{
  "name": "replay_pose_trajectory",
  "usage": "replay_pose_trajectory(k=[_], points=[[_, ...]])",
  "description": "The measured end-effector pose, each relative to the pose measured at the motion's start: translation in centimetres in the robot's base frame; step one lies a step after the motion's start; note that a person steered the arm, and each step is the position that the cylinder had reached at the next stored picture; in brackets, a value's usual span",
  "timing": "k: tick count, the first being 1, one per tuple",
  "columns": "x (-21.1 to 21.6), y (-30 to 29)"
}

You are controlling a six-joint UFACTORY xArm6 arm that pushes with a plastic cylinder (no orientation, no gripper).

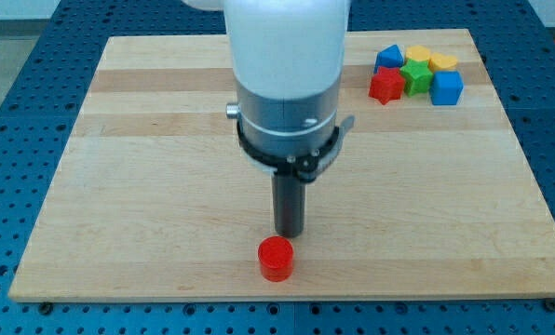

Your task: Point your arm to the bottom center

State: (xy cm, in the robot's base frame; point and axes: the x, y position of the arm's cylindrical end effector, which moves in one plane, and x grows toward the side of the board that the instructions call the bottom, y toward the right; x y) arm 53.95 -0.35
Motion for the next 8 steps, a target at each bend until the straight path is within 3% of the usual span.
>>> replay_pose_trajectory(k=[2,3,4,5,8], points=[[-6.9,0.0],[-6.4,-0.8],[-0.9,-7.2],[7.8,-11.9],[7.9,-11.8]])
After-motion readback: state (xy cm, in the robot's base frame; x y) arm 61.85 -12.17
